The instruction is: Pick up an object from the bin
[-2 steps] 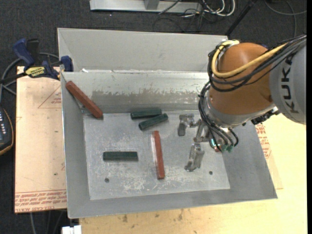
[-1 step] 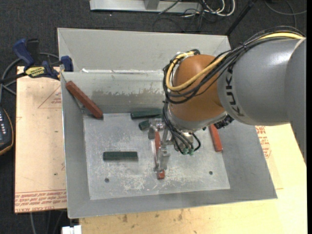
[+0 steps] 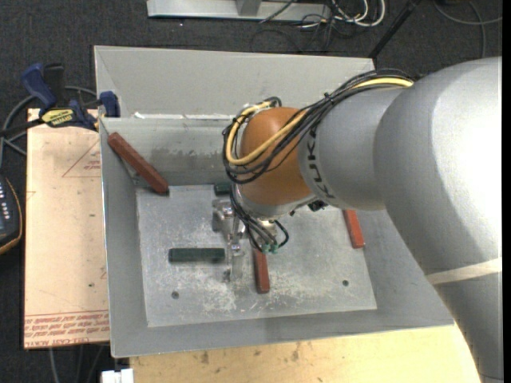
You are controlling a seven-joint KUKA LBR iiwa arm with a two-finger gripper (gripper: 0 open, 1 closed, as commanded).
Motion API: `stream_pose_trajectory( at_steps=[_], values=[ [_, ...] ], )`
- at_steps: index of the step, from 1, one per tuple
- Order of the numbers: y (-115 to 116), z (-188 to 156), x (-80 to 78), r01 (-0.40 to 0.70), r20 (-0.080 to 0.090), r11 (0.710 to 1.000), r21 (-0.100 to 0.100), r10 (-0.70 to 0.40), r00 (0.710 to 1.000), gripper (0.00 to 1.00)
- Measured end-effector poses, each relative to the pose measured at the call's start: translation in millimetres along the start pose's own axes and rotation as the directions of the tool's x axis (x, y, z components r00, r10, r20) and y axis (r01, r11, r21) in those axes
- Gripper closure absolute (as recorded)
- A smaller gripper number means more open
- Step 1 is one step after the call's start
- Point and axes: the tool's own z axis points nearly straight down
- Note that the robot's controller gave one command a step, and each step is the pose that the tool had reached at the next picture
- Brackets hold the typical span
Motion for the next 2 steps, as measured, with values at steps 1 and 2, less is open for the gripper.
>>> stream_pose_trajectory(
  at_steps=[1, 2],
  values=[
    [-1, -5, -1.5, -0.002, 0.005, 1.000, 0.000, 0.002, 1.000, 1.00],
    [5, -146, -11.8, -0.006, 0.015, 1.000, -0.001, 0.006, 1.000, 1.00]
  ],
)
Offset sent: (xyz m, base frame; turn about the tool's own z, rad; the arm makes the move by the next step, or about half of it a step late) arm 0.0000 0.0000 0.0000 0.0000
